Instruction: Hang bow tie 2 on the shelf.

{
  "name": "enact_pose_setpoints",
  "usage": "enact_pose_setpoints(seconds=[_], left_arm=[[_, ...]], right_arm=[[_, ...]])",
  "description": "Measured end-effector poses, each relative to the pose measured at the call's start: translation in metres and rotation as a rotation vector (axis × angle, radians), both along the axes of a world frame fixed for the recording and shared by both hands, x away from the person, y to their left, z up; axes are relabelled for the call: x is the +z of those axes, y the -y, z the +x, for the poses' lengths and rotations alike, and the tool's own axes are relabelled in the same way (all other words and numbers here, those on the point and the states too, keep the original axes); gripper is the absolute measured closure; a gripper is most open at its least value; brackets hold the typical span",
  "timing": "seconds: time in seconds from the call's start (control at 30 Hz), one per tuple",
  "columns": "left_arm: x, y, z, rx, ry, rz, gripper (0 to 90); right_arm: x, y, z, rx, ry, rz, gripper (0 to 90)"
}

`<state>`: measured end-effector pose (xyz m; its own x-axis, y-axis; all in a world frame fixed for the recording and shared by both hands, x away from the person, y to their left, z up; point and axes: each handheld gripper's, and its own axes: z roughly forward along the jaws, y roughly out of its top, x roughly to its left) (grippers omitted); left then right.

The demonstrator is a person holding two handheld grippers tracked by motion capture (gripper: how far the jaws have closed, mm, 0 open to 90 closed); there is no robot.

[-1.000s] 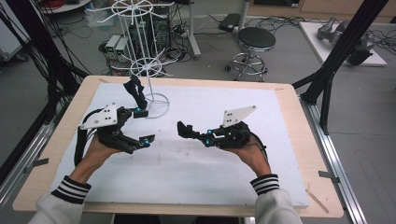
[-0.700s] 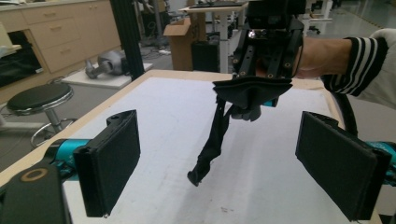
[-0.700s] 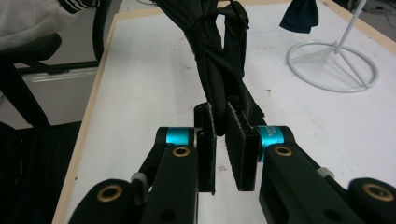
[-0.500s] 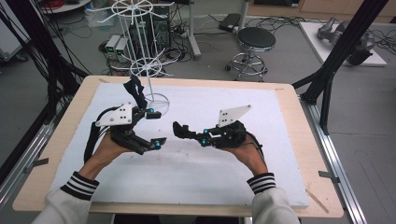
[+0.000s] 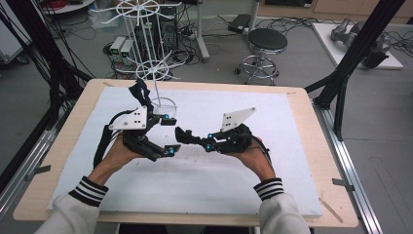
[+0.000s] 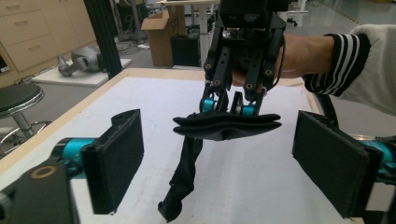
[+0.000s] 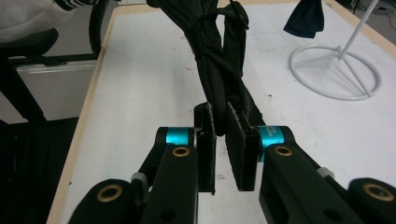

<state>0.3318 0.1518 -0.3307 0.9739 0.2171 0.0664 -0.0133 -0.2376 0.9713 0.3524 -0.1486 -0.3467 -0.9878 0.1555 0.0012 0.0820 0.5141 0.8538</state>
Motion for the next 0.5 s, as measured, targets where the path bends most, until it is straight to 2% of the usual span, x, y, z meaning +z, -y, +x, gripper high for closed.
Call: enact_pose_setpoints(seconds=[0.17,0.5], left_arm=[[-0.0013,0.0008,0.0020,-0.002,0.005,0.012,28.5],[-0.0016,0.0012,0.0032,-0.012,0.013,0.039,40.4]], right_arm=[[-0.0004,-0.0012,-0.0004,0.007,0.000,-0.008,82.5],[-0.0003,-0.0039,-0.0001,0.006,0.007,-0.016,82.5]])
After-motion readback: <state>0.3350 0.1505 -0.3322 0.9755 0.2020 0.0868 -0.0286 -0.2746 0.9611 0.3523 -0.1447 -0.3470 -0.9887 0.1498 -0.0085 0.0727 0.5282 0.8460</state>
